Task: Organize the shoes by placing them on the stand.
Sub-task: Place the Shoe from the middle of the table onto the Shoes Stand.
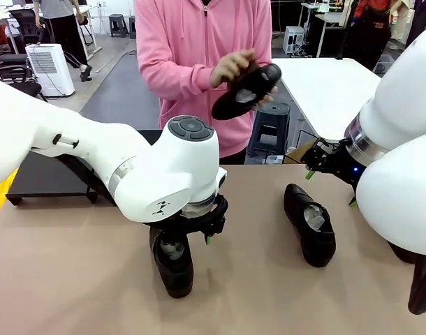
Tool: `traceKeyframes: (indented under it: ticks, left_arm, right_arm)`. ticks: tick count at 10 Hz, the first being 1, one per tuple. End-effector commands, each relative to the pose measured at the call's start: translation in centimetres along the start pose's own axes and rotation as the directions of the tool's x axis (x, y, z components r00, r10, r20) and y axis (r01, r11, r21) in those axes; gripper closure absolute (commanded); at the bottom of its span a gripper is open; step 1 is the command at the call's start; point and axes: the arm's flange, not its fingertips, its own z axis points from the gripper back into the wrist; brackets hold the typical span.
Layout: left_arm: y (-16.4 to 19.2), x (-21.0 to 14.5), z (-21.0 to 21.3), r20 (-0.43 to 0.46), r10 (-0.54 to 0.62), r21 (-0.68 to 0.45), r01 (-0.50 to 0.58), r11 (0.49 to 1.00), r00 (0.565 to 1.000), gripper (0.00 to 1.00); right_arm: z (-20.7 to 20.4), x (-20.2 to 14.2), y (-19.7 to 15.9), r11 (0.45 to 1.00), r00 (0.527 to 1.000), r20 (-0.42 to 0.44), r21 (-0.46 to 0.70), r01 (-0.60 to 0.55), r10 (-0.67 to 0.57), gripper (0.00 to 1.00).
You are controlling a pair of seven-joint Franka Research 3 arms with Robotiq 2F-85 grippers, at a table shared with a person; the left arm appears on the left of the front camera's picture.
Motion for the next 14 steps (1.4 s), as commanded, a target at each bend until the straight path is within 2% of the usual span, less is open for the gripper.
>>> traceKeyframes:
  ticks: [1, 2, 8, 10, 12, 13, 14]
  left_arm:
    - [0.2, 0.5, 0.1, -0.005, -0.01, 0.022, 0.01, 1.0, 1.0, 0.83]
    - [0.5, 0.6, -0.3, -0.024, 0.0, 0.03, 0.001, 1.0, 1.0, 1.0]
    - [1.6, 0.6, 0.4, -0.035, 0.003, 0.033, -0.002, 0.999, 0.999, 1.0]
    - [2.2, 0.3, 1.1, -0.074, -0.017, 0.027, 0.019, 0.999, 0.997, 1.0]
    - [4.1, -0.3, 5.0, -0.059, -0.097, -0.047, 0.094, 0.994, 0.994, 1.0]
    - [5.8, -0.9, 7.6, -0.022, -0.159, -0.098, 0.156, 0.983, 0.987, 1.0]
    - [7.8, -1.2, 10.2, 0.057, -0.21, -0.118, 0.215, 0.969, 0.976, 1.0]
  right_arm:
    - [-0.1, 0.2, 0.1, 1.0, 1.0, -0.01, 0.004, -0.009, 0.009, 0.0]
    - [-0.1, 0.2, 0.1, 1.0, 1.0, -0.01, 0.004, -0.009, 0.009, 0.0]
    - [-0.1, 0.2, 0.1, 1.0, 1.0, -0.01, 0.004, -0.009, 0.009, 0.0]
    - [-0.1, 0.2, 0.1, 1.0, 1.0, -0.01, 0.004, -0.009, 0.009, 0.0]
    - [-0.1, 0.2, 0.1, 1.0, 1.0, -0.01, 0.004, -0.009, 0.009, 0.0]
    - [-0.1, 0.2, 0.1, 1.0, 1.0, -0.01, 0.004, -0.009, 0.009, 0.0]
    - [-0.1, 0.2, 0.1, 1.0, 1.0, -0.01, 0.004, -0.009, 0.009, 0.0]
